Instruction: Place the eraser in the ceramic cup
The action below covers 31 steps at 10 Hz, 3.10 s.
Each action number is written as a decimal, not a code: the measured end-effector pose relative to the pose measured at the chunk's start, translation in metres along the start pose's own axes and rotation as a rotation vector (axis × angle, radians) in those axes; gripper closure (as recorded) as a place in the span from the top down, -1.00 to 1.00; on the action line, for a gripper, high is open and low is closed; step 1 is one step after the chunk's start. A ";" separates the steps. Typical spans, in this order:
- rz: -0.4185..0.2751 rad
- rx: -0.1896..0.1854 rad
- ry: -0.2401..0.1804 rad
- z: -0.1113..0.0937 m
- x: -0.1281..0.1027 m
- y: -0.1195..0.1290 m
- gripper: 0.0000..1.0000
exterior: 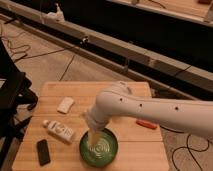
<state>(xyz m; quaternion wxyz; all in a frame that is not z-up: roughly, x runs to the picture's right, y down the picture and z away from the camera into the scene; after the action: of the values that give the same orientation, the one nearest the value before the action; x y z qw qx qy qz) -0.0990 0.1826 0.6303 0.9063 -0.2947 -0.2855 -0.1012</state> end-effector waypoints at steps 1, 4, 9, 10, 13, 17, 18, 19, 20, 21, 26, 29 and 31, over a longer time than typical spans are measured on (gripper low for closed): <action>-0.025 -0.033 -0.010 0.014 -0.012 -0.002 0.60; -0.100 -0.113 -0.046 0.057 -0.050 -0.012 0.60; -0.345 -0.284 -0.152 0.126 -0.122 -0.018 0.60; -0.386 -0.306 -0.180 0.132 -0.131 -0.020 0.60; -0.594 -0.390 -0.268 0.150 -0.169 -0.018 0.60; -0.668 -0.420 -0.286 0.154 -0.179 -0.016 0.60; -0.671 -0.421 -0.285 0.154 -0.178 -0.015 0.60; -0.678 -0.428 -0.284 0.155 -0.177 -0.015 0.60; -0.690 -0.452 -0.284 0.159 -0.170 -0.012 0.60; -0.709 -0.483 -0.293 0.164 -0.165 -0.010 0.60; -0.778 -0.545 -0.339 0.202 -0.144 -0.032 0.60; -0.785 -0.524 -0.373 0.233 -0.140 -0.042 0.60; -0.786 -0.525 -0.392 0.254 -0.141 -0.041 0.60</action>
<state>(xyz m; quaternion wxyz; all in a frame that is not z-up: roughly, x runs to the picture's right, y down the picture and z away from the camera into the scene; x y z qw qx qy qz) -0.3446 0.3018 0.7374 0.6245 -0.3965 -0.5044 -0.4454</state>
